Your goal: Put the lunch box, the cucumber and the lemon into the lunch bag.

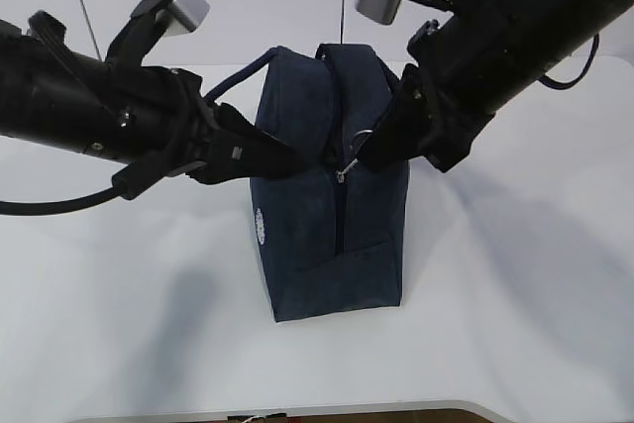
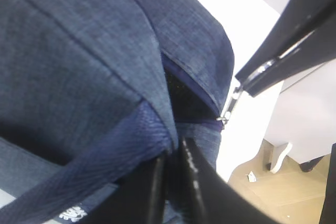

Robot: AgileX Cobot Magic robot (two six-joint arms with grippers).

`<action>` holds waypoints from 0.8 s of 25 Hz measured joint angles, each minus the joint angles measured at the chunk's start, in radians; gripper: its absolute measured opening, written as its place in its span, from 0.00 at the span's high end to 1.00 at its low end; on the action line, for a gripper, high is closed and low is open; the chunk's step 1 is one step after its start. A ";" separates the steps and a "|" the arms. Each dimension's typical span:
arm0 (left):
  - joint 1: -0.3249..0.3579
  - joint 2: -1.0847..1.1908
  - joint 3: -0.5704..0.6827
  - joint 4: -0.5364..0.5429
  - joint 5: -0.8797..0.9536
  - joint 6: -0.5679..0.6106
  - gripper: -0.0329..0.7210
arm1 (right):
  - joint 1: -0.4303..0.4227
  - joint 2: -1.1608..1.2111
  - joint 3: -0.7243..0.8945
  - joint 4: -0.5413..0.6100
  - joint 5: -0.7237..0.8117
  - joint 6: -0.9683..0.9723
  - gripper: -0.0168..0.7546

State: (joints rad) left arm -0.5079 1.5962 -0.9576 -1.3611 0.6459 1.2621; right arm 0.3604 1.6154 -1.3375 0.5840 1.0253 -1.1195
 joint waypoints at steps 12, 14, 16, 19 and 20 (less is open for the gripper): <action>0.000 -0.026 0.000 -0.033 0.009 0.000 0.37 | 0.000 0.000 0.000 -0.004 0.021 0.000 0.97; 0.000 -0.058 0.000 -0.033 0.009 0.008 0.36 | 0.000 0.000 0.000 -0.006 0.023 0.000 0.97; 0.000 -0.091 0.000 -0.023 0.010 0.019 0.36 | 0.000 0.000 0.000 -0.006 0.023 0.000 0.97; 0.000 -0.127 0.000 0.011 0.027 0.023 0.36 | 0.000 0.000 0.000 -0.006 0.025 0.000 0.97; 0.000 -0.130 0.000 0.026 0.042 0.024 0.36 | 0.000 0.000 0.000 -0.002 0.027 0.000 0.97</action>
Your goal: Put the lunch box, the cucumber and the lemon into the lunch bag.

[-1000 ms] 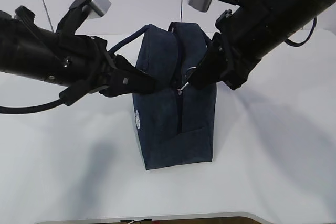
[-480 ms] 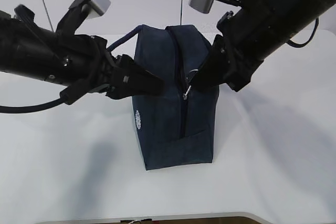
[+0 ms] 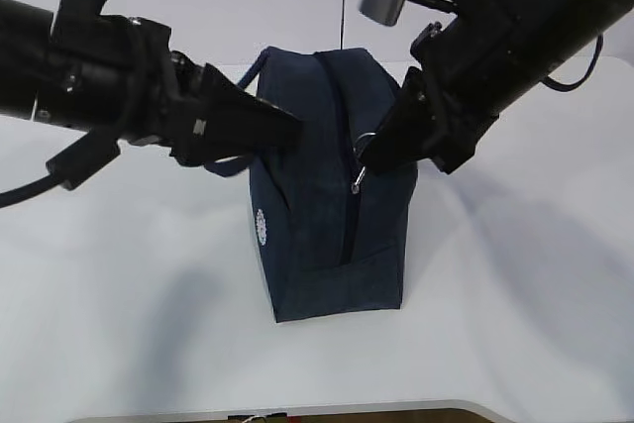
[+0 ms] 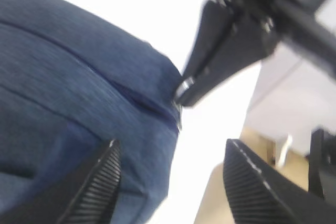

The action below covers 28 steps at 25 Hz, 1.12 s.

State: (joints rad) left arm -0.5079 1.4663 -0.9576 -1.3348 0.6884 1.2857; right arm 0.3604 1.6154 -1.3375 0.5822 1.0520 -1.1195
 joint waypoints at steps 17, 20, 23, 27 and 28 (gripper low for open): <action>0.000 -0.002 0.124 0.108 0.018 -0.008 0.36 | 0.000 0.000 0.000 0.050 0.023 0.001 0.97; 0.000 0.005 0.124 0.056 0.011 0.023 0.36 | 0.000 0.000 0.000 0.082 0.028 0.001 0.97; 0.000 0.031 0.124 -0.012 -0.011 0.064 0.36 | 0.000 0.000 0.000 0.110 0.030 0.003 0.97; 0.000 0.063 0.124 -0.099 -0.031 0.126 0.36 | 0.000 0.000 0.000 0.125 0.030 0.003 0.97; 0.000 0.066 0.124 -0.106 -0.034 0.134 0.36 | 0.000 0.000 0.000 0.130 0.030 0.003 0.97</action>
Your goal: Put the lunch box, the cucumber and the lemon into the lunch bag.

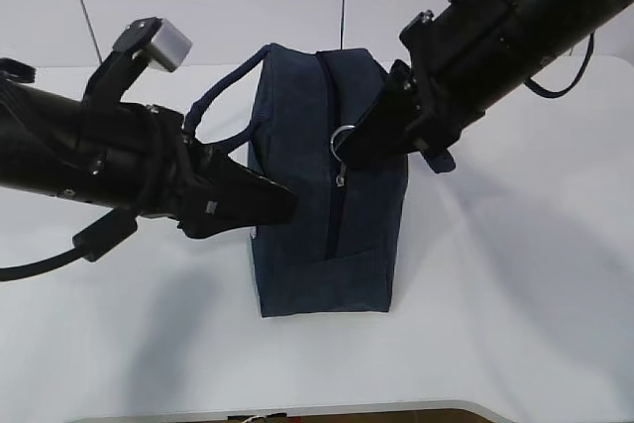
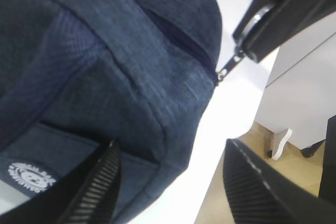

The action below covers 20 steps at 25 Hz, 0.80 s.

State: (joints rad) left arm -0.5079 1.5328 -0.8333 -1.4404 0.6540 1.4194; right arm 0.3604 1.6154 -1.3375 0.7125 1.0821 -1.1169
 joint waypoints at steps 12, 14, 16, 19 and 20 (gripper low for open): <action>0.000 0.013 0.000 -0.008 -0.011 0.033 0.38 | 0.000 0.000 0.000 0.062 0.039 -0.010 0.97; 0.000 0.013 0.000 -0.008 -0.011 0.035 0.44 | 0.000 0.000 0.000 0.064 0.045 -0.010 0.97; 0.000 0.013 0.000 -0.008 -0.011 0.037 0.58 | 0.000 0.000 0.000 0.066 0.047 -0.010 0.97; 0.000 0.013 0.000 -0.008 -0.011 0.037 0.85 | 0.000 0.000 0.000 0.066 0.050 -0.010 0.97; 0.000 0.013 0.000 -0.008 -0.011 0.039 0.91 | 0.000 0.000 0.000 0.066 0.050 -0.010 0.97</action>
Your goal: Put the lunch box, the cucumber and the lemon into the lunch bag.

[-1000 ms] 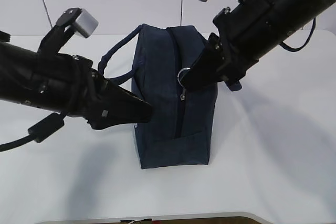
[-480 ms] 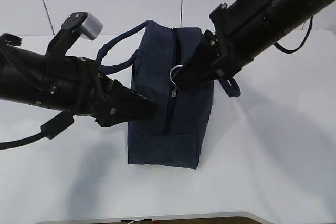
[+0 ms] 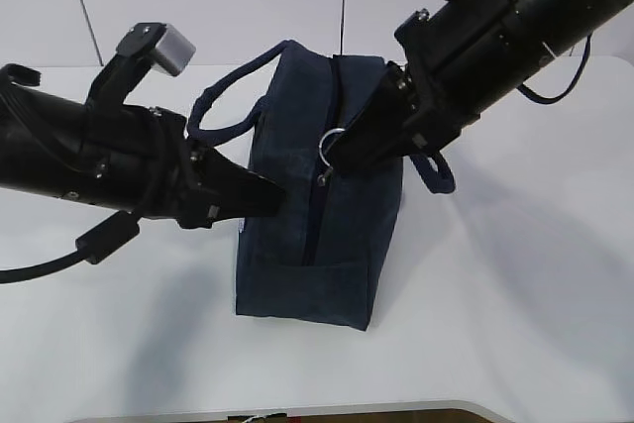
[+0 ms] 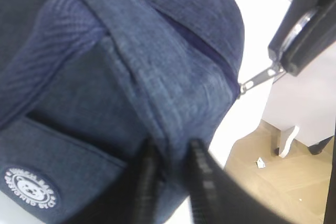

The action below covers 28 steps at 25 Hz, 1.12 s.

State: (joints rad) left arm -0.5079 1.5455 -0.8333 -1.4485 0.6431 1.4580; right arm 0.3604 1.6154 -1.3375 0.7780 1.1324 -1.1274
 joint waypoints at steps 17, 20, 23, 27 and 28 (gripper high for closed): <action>-0.002 0.000 0.000 0.000 0.000 0.002 0.96 | 0.000 0.000 0.000 -0.026 -0.054 0.135 0.97; -0.002 0.000 0.000 0.000 0.000 0.002 0.96 | 0.000 0.000 0.000 -0.026 -0.069 0.199 0.97; -0.002 0.000 0.000 0.000 0.000 0.002 0.96 | 0.000 0.000 0.000 -0.026 -0.076 0.253 0.97; -0.002 0.000 0.000 0.000 0.000 0.002 0.96 | 0.000 0.000 0.000 -0.026 -0.095 0.306 0.97; -0.002 0.000 0.000 0.000 0.000 0.002 0.96 | 0.000 0.000 0.000 -0.026 -0.102 0.314 0.97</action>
State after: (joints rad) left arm -0.5102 1.5455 -0.8333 -1.4485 0.6431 1.4602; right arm 0.3604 1.6154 -1.3380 0.7518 1.0309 -0.8137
